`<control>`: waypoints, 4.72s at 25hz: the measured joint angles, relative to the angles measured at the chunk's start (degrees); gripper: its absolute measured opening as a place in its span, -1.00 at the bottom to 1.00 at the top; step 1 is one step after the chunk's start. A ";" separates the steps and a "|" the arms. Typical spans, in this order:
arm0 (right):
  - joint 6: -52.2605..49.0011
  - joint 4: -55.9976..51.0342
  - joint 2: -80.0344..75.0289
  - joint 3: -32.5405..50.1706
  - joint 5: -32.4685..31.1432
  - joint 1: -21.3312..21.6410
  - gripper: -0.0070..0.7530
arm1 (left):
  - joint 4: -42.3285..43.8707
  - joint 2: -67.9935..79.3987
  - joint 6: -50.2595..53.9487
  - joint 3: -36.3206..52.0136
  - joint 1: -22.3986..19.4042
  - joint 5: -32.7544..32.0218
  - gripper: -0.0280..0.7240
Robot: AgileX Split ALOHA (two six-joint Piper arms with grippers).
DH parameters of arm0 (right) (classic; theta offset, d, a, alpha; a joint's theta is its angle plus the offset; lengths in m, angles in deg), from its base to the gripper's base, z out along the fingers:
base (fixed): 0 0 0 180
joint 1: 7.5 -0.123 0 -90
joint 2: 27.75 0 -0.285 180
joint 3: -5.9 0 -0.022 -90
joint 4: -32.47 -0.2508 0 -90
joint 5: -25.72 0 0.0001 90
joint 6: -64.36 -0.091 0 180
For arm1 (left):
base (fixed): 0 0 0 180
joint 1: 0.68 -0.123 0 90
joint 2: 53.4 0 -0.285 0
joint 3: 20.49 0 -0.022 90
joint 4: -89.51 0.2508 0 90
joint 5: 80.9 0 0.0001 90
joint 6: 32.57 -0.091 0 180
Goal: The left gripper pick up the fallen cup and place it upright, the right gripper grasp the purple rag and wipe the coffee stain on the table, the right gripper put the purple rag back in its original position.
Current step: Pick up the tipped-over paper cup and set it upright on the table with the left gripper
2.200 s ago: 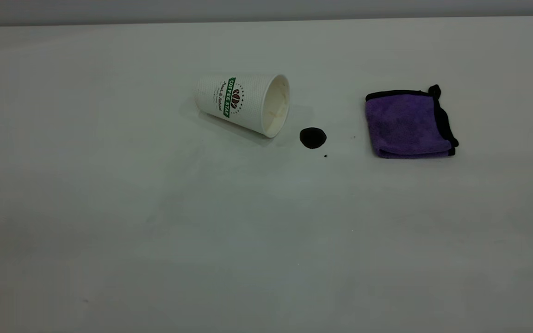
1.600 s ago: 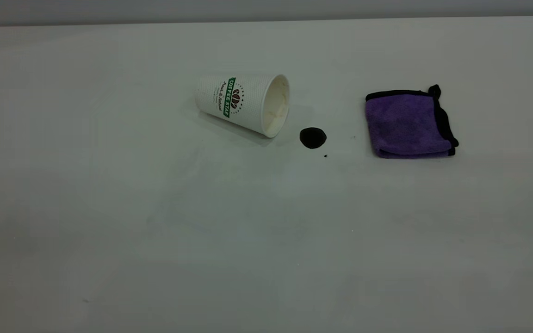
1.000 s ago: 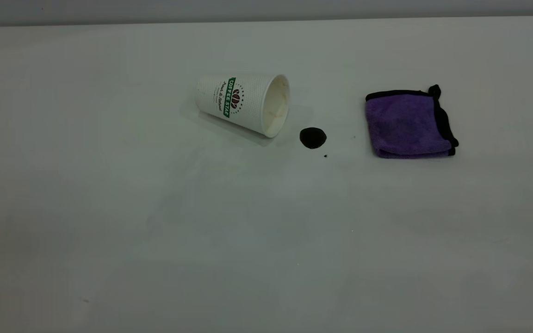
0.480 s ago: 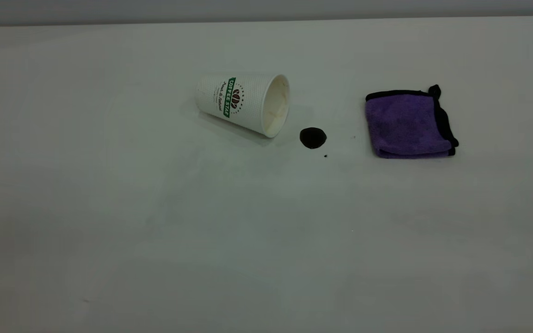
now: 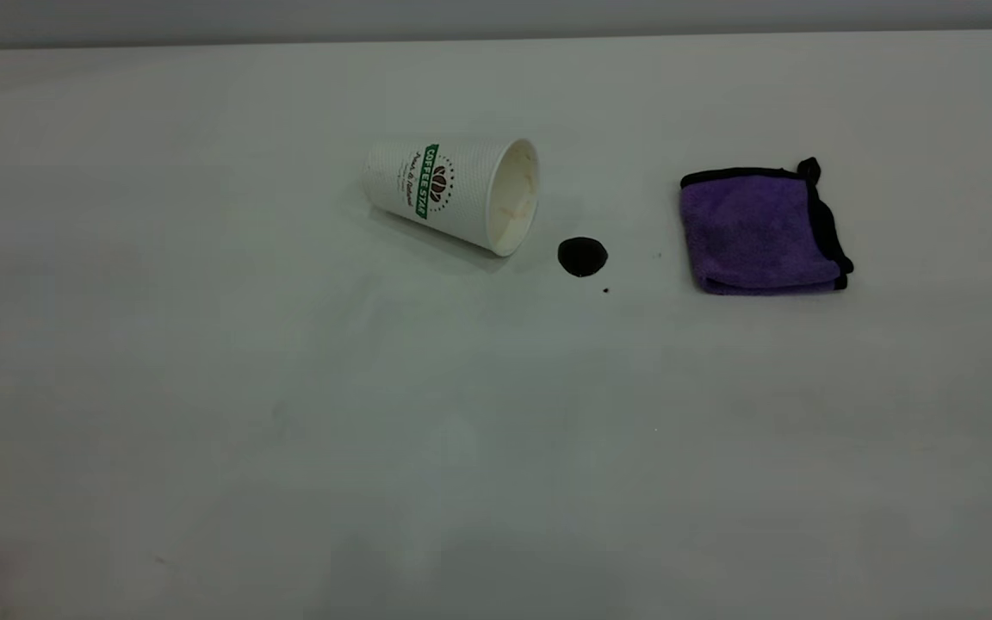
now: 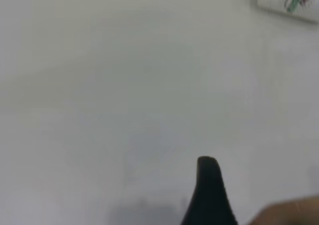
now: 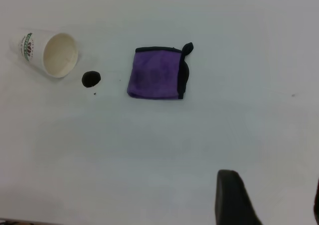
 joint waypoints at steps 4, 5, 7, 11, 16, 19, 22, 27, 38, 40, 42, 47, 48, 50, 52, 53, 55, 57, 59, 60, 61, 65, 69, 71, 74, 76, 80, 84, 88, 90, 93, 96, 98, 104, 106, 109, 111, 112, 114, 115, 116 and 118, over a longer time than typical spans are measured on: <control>0.00 0.00 0.00 0.00 0.00 0.00 0.15 | -5.57 12.34 -5.28 -3.28 0.88 6.09 0.64; 0.00 -0.02 0.00 0.00 0.00 0.00 0.15 | -7.12 14.86 -7.06 -3.82 1.92 7.80 0.64; 0.00 -0.02 0.00 0.00 0.00 0.00 0.15 | -8.69 20.88 -9.96 -5.10 5.25 11.14 0.64; 0.00 -0.02 0.00 0.00 0.00 0.00 0.15 | -8.28 30.59 -11.11 -7.95 12.95 17.04 0.64; 0.00 -0.02 0.00 0.00 0.00 0.00 0.15 | -2.78 43.37 -6.06 -12.64 22.38 20.75 0.64; 0.00 -0.02 0.00 0.00 0.00 0.00 0.15 | 4.23 51.03 0.86 -16.84 27.48 21.15 0.64; 0.00 -0.02 0.00 0.00 0.00 0.00 0.15 | 11.54 58.09 12.26 -22.25 31.45 21.60 0.64; 0.00 -0.02 0.02 0.00 0.00 0.00 0.15 | 26.09 69.75 32.70 -31.00 36.82 21.66 0.64; 0.00 -0.02 0.02 0.00 0.00 0.00 0.15 | 60.67 92.81 69.24 -49.06 41.23 21.11 0.64; 0.00 -0.02 0.02 0.00 0.00 0.00 0.15 | 62.60 95.42 71.51 -50.65 41.23 20.82 0.64; 0.00 -0.02 0.02 0.00 0.00 0.00 0.15 | 63.80 97.21 72.79 -51.56 41.23 21.06 0.64; 0.00 -0.02 0.08 0.00 0.00 0.00 0.15 | 64.94 100.62 74.03 -52.58 41.24 20.95 0.64; 0.00 -0.02 0.13 0.00 0.00 0.00 0.15 | 65.31 101.04 74.48 -52.58 41.28 20.86 0.64; 0.00 -0.02 0.13 0.00 0.00 0.00 0.15 | 65.53 102.07 74.75 -52.58 41.28 20.86 0.64; 0.00 -0.02 0.13 0.00 0.00 0.00 0.15 | 65.57 102.78 74.81 -52.58 41.28 20.37 0.64; 0.00 -0.02 0.13 0.00 0.00 0.00 0.15 | 65.60 103.03 74.81 -52.58 41.28 19.68 0.64; 0.00 -0.02 0.19 0.00 0.00 0.00 0.15 | 65.74 103.47 74.82 -52.62 41.28 18.03 0.64; 0.00 -0.02 0.19 0.00 0.00 0.00 0.15 | 66.14 103.85 74.87 -52.62 41.28 16.84 0.64; 0.00 -0.02 0.19 0.00 0.00 0.00 0.15 | 67.04 104.47 74.87 -52.62 41.28 16.07 0.64; 0.00 -0.02 0.19 0.00 0.00 0.00 0.15 | 67.74 104.87 75.20 -52.62 41.28 15.63 0.62; 0.00 -0.02 0.19 0.00 0.00 0.00 0.15 | 68.24 105.19 75.66 -52.62 41.28 15.12 0.61; 0.00 -0.02 0.19 0.00 0.00 0.00 0.15 | 68.54 106.05 76.78 -52.62 41.28 12.39 0.28; 0.00 -0.02 0.19 0.00 0.00 0.00 0.15 | 69.82 106.10 77.34 -52.85 41.28 7.69 -0.51; 0.00 -0.02 0.19 0.00 0.00 0.00 0.15 | 70.14 106.00 75.93 -53.01 41.23 6.18 -0.79; 0.00 -0.02 0.19 0.00 0.00 0.00 0.15 | 66.44 104.00 68.31 -53.01 41.18 4.05 -0.90; 0.00 -0.02 0.19 0.00 0.00 0.00 0.15 | 61.26 100.94 61.07 -53.01 40.47 3.28 -0.90; 0.00 -0.02 0.19 0.00 0.00 0.00 0.15 | 46.24 93.84 44.96 -53.01 35.55 5.11 -0.90; 0.00 -0.02 0.19 0.00 0.00 0.00 0.15 | 23.09 90.32 23.64 -55.04 26.89 3.92 -0.90; 0.00 -0.02 0.19 0.00 0.00 0.00 0.15 | -0.38 91.22 1.93 -60.91 19.04 -3.77 -0.90; 0.00 -0.02 0.19 0.00 0.00 0.00 0.15 | -5.99 92.76 -2.09 -64.76 16.38 -7.43 -0.90; 0.00 -0.02 0.19 0.00 0.00 0.00 0.15 | -7.58 96.17 -2.50 -70.32 13.66 -12.10 -0.90; 0.00 -0.02 0.19 0.00 0.00 0.00 0.15 | -7.14 100.65 -1.36 -75.78 12.77 -16.90 -0.90; 0.00 -0.02 0.19 0.00 0.00 0.00 0.15 | -6.98 103.81 -1.07 -78.90 12.77 -19.42 -0.90; 0.00 -0.02 0.19 0.00 0.00 0.00 0.15 | -6.41 109.95 -0.33 -84.99 12.77 -21.29 -0.90; 0.00 -0.02 0.19 0.00 0.00 0.00 0.15 | -6.41 110.87 -0.20 -85.57 12.77 -21.29 -0.90; 0.00 -0.02 0.19 0.00 0.00 0.00 0.15 | -6.53 111.68 -0.20 -85.66 12.77 -21.29 -0.90; 0.00 -0.02 0.19 0.00 0.00 0.00 0.15 | -6.53 111.82 -0.20 -85.66 12.77 -21.29 -0.89; 0.00 -0.02 0.19 0.00 0.00 0.00 0.15 | -6.53 111.82 -0.17 -85.66 12.77 -21.29 -0.88; 0.00 -0.02 0.19 0.00 0.00 0.00 0.15 | -6.53 111.82 -0.17 -85.66 12.77 -21.29 -0.86; 0.00 -0.02 0.19 0.00 0.00 0.00 0.15 | -6.53 111.87 -0.17 -85.66 12.77 -21.29 -0.85; 0.00 -0.02 0.19 0.00 0.00 0.00 0.15 | -6.53 111.87 -0.17 -85.66 12.77 -21.29 -0.83; 0.00 -0.02 0.19 0.00 0.00 0.00 0.15 | -6.53 111.87 -0.17 -85.66 12.77 -21.29 -0.81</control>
